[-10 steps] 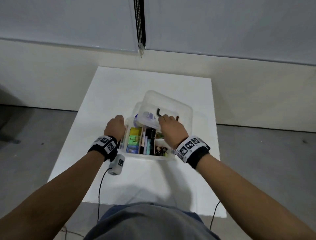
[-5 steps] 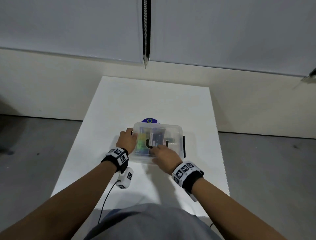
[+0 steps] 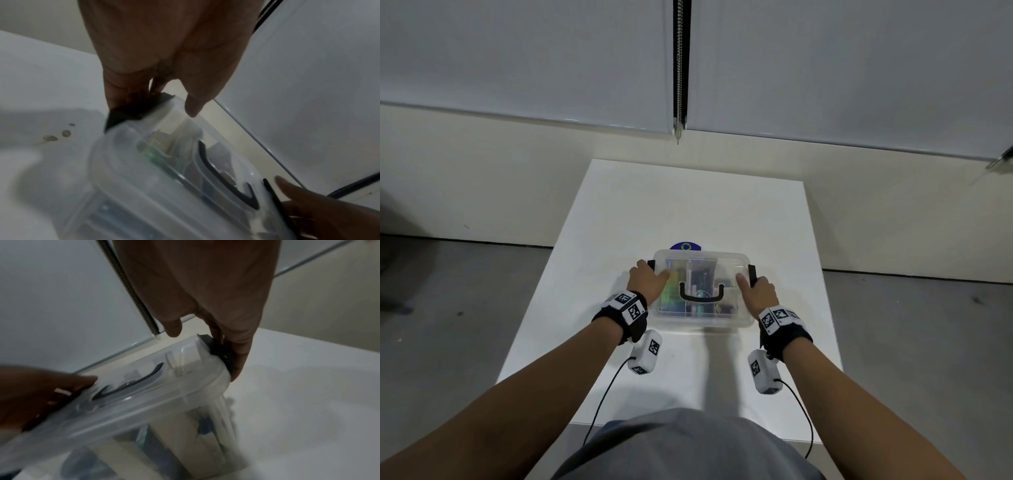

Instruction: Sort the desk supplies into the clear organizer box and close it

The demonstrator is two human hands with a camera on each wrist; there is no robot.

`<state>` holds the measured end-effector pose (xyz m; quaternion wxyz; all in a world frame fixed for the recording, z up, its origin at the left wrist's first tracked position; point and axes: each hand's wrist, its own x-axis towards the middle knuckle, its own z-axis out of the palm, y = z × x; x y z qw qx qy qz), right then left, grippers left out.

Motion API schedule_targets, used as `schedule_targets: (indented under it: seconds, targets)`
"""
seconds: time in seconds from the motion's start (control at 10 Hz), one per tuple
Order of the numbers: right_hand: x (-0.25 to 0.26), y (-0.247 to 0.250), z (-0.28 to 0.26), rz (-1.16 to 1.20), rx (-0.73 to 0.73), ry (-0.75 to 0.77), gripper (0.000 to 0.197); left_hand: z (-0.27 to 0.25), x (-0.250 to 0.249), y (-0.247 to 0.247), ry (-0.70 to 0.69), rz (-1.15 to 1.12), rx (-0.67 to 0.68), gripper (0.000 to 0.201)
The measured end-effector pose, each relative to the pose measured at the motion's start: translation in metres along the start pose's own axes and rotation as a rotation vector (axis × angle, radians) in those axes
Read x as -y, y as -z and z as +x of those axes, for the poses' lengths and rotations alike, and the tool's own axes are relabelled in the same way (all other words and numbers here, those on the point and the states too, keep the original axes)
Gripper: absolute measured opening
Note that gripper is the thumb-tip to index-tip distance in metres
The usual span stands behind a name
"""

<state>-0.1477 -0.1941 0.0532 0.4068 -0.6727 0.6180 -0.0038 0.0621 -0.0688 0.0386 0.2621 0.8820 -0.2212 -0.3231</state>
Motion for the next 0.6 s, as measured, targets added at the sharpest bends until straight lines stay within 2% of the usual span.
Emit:
schedule_targets:
  seconds: [0.1,0.2,0.3,0.4,0.5,0.6]
  targets:
    - [0.012,-0.014,-0.012,-0.111,-0.051,0.022,0.064,-0.009,-0.013,-0.013,0.029,-0.006,-0.02,0.069]
    - [0.017,-0.037,-0.019,-0.252,-0.156,0.024,0.063,-0.018,-0.022,-0.03,0.084,0.08,-0.105,0.073]
    - [0.014,-0.035,-0.022,-0.267,-0.159,0.049,0.065,-0.018,-0.027,-0.029,0.095,0.074,-0.086,0.078]
    - [0.013,-0.027,-0.021,-0.292,-0.169,0.144,0.065,-0.018,-0.02,-0.02,0.036,0.101,-0.017,0.081]
    - [0.004,-0.026,-0.02,-0.456,-0.136,0.324,0.069,-0.019,-0.015,-0.009,-0.095,0.227,-0.048,0.083]
    - [-0.017,-0.036,-0.029,-0.429,-0.143,0.393,0.071,-0.038,0.002,-0.005,-0.259,0.317,-0.058,0.079]
